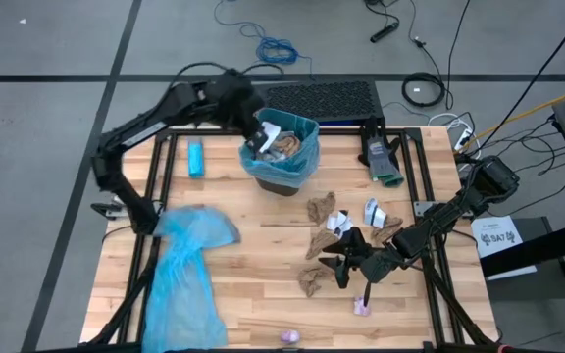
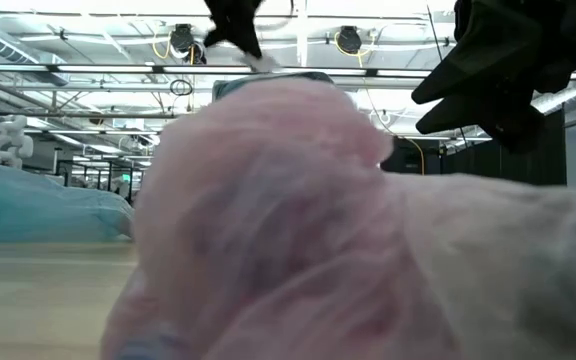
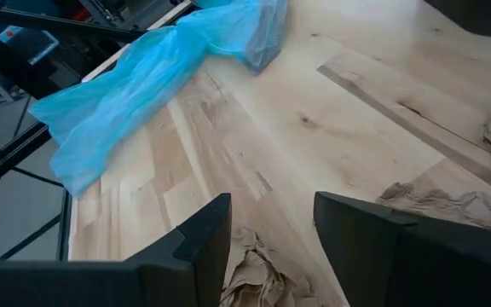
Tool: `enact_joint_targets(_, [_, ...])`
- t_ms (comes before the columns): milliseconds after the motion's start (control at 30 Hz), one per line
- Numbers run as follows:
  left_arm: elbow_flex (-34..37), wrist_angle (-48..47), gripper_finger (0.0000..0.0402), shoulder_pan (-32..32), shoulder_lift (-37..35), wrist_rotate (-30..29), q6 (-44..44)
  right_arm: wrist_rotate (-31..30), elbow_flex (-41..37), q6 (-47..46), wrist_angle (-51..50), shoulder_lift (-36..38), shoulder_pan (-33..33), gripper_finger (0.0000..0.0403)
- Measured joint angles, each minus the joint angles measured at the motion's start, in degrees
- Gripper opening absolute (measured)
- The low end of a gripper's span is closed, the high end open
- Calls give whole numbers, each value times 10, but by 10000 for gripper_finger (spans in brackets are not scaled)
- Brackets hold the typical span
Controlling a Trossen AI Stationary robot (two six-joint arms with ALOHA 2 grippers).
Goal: Place trash/remove bag and relplace
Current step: Put the white paper into the trash bin, then put the pink plastic into the trash bin
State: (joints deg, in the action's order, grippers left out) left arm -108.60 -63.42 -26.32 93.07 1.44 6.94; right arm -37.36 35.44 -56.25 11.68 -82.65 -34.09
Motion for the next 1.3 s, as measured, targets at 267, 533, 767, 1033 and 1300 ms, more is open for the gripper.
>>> enact_joint_targets(267, [-1, 72, 38, -41, 89, 16, -3, 0, 0, 12, 0, 0, 0, 160])
enact_joint_targets(533, [-1, 132, 110, -54, 97, 19, -2, 0, 0, 15, -26, 0, 0, 160])
enact_joint_targets(767, [-21, 66, 153, -57, 95, 35, -2, 1, 0, 15, -42, 0, 0, 160])
enact_joint_targets(1033, [-72, -113, 155, 1, 47, -6, -32, 66, 0, 18, -42, 0, 7, 160])
enact_joint_targets(1300, [-46, -152, 155, 173, -45, -90, 48, 172, 10, 74, -26, 0, 53, 160])
